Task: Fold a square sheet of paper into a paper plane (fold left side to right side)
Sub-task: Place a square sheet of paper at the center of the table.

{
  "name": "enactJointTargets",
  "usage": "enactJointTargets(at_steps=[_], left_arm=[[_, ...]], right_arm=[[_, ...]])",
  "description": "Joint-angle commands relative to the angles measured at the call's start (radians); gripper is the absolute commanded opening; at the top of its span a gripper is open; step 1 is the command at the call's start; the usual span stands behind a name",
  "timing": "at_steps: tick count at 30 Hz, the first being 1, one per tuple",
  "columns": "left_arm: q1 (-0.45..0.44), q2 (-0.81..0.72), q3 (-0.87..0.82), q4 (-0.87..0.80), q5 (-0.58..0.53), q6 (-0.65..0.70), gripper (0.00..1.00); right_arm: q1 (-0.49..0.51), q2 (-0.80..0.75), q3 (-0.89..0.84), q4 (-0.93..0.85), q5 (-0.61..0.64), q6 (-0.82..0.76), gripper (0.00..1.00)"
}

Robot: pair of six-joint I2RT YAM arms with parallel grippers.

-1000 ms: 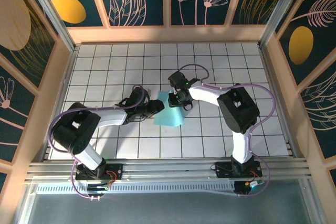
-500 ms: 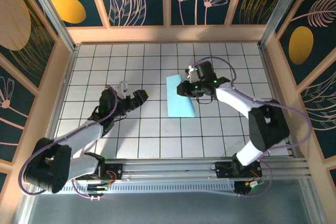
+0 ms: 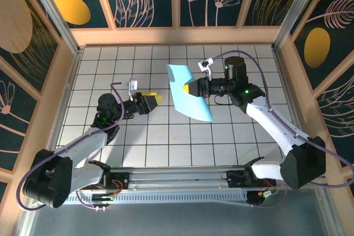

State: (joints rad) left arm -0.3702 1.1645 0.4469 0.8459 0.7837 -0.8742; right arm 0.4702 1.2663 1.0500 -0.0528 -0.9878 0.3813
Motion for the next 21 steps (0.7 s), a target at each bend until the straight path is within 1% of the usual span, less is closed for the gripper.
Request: enactJointTargets(at_steps=[1,7,10,11,13,15,17,18,20,21], left_arm=[[-0.005,0.024,0.058,0.108,0.089,0.013,0.98],[-0.038,0.057,0.106,0.14,0.151,0.017,0.97],[-0.053,0.07,0.126,0.133,0.167,0.026,0.93],[-0.056,0.073,0.132,0.134,0.171,0.025,0.89],[-0.059,0.074,0.136,0.135,0.173,0.024,0.8],[-0.059,0.07,0.138,0.135,0.172,0.024,0.66],[-0.059,0.066,0.136,0.133,0.172,0.025,0.46],[-0.06,0.063,0.138,0.129,0.17,0.027,0.38],[-0.06,0.058,0.138,0.102,0.166,0.042,0.25],[-0.061,0.055,0.138,0.083,0.162,0.052,0.21]], right_arm=[[0.032,-0.033,0.009,0.128,-0.124,0.077,0.23],[0.071,-0.008,0.032,0.163,-0.145,0.093,0.23],[0.071,0.01,0.039,0.155,-0.146,0.078,0.23],[0.071,0.017,0.044,0.134,-0.134,0.06,0.23],[0.071,0.026,0.059,0.066,-0.102,0.007,0.23],[0.071,0.034,0.069,0.017,-0.083,-0.032,0.23],[0.071,0.041,0.074,-0.02,-0.067,-0.06,0.23],[0.071,0.043,0.072,-0.032,-0.059,-0.07,0.23],[0.067,0.045,0.07,-0.053,-0.042,-0.084,0.23],[0.064,0.045,0.068,-0.058,-0.036,-0.089,0.23]])
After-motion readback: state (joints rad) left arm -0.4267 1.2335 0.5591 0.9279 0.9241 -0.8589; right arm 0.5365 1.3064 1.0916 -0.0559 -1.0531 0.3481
